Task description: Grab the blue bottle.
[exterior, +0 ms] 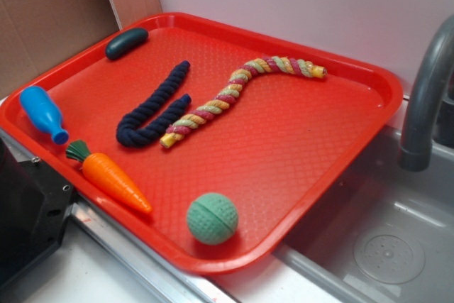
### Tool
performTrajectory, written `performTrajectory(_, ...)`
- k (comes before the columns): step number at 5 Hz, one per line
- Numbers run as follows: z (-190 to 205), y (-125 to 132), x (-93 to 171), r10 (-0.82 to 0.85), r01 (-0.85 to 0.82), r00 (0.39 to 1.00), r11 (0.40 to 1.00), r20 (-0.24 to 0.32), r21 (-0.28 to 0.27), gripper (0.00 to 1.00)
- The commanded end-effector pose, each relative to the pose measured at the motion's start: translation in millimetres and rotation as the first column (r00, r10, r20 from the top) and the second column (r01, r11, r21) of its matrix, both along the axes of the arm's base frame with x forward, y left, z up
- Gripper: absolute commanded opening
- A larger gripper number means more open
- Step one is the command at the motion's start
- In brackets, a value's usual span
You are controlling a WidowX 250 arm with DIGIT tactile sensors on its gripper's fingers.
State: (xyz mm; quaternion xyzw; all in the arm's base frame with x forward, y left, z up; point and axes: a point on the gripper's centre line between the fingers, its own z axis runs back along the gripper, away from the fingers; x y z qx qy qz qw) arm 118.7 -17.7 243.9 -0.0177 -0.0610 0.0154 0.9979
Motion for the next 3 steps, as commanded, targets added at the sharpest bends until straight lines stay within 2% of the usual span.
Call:
performTrajectory(1, 0, 0, 0, 0.0, 0.0, 1.0, 1.0, 0.0, 0.0, 1.0)
performTrajectory(2, -33, 45, 11, 0.194, -0.192, 0.979, 0.981, -0.07, 0.03, 1.0)
performTrajectory(3, -63, 80, 19, 0.434, -0.427, 0.899, 0.899, -0.067, 0.097, 1.0)
